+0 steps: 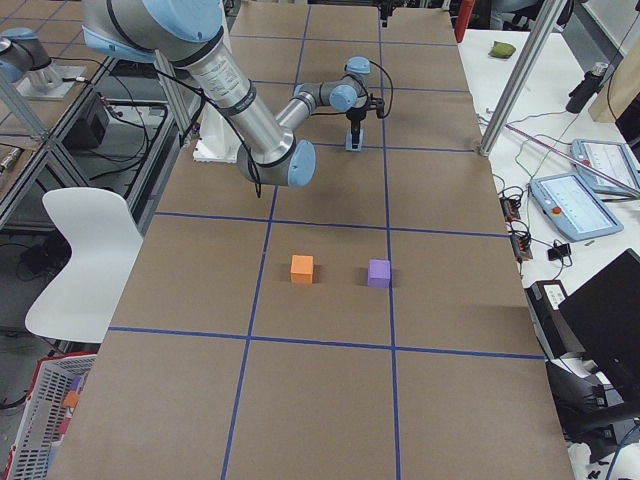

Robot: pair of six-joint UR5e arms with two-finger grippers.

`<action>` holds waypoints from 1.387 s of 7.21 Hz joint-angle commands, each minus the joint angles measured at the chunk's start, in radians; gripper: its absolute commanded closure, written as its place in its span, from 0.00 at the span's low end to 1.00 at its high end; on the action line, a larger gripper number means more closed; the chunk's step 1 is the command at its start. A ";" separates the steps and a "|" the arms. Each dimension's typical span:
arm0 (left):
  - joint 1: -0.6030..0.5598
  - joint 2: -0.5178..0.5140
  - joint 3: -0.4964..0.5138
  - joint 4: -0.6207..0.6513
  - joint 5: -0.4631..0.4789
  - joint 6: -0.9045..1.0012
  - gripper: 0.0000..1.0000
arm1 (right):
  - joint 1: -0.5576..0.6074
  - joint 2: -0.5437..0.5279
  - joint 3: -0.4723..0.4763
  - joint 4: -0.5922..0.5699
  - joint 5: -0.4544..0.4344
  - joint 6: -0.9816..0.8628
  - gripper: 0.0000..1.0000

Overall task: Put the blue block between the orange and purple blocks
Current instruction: 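Carry the light blue cube with the right gripper toward the purple cube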

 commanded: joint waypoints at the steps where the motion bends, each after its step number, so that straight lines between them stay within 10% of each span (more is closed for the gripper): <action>1: 0.002 0.000 -0.001 0.000 0.000 0.000 0.00 | 0.000 0.001 0.015 -0.008 0.009 0.029 1.00; 3: 0.003 -0.005 -0.003 0.000 -0.002 0.000 0.00 | 0.031 -0.008 0.138 -0.160 0.015 0.024 1.00; 5: 0.002 -0.002 -0.015 0.002 -0.008 0.035 0.00 | 0.100 -0.175 0.453 -0.310 0.030 -0.049 1.00; 10: -0.061 0.121 -0.013 -0.095 0.007 0.092 0.00 | 0.433 -0.686 0.768 -0.199 0.225 -0.530 1.00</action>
